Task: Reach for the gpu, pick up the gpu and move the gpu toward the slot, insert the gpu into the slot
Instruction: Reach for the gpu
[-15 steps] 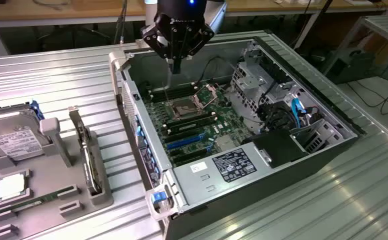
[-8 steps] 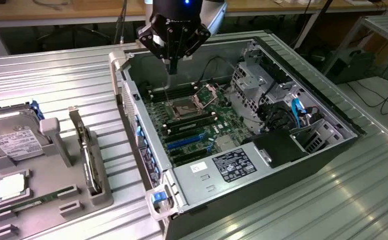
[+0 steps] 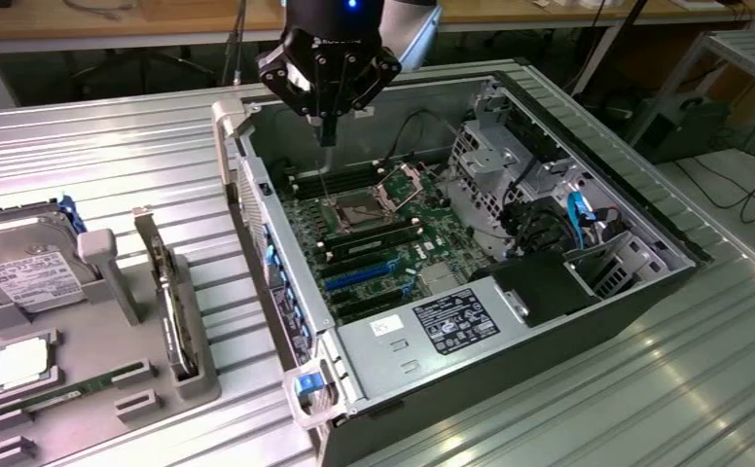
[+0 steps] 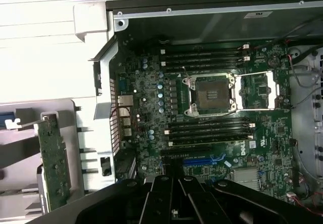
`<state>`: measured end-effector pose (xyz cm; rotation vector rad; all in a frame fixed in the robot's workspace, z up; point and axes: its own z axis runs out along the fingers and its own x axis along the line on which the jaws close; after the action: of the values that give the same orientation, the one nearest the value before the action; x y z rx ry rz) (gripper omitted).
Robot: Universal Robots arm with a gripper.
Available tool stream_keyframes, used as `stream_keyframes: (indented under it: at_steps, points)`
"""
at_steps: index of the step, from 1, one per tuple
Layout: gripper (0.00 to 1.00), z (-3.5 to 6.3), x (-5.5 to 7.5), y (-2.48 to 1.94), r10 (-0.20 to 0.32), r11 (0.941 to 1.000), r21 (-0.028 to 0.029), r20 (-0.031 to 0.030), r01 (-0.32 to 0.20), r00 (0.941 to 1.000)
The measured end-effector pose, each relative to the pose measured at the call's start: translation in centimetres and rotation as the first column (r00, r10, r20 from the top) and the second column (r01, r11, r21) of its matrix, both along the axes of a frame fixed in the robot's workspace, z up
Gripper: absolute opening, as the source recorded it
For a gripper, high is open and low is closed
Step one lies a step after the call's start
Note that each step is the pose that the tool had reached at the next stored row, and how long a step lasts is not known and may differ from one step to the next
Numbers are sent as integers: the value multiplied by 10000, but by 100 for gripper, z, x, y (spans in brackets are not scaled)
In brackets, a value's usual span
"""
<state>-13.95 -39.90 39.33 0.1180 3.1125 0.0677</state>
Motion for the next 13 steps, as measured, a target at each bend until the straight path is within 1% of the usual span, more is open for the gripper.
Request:
stream_keyframes:
  at_steps: [13]
  points:
    - [11, 0, -144, 0, 0, 10000, 0, 0, 0, 10000]
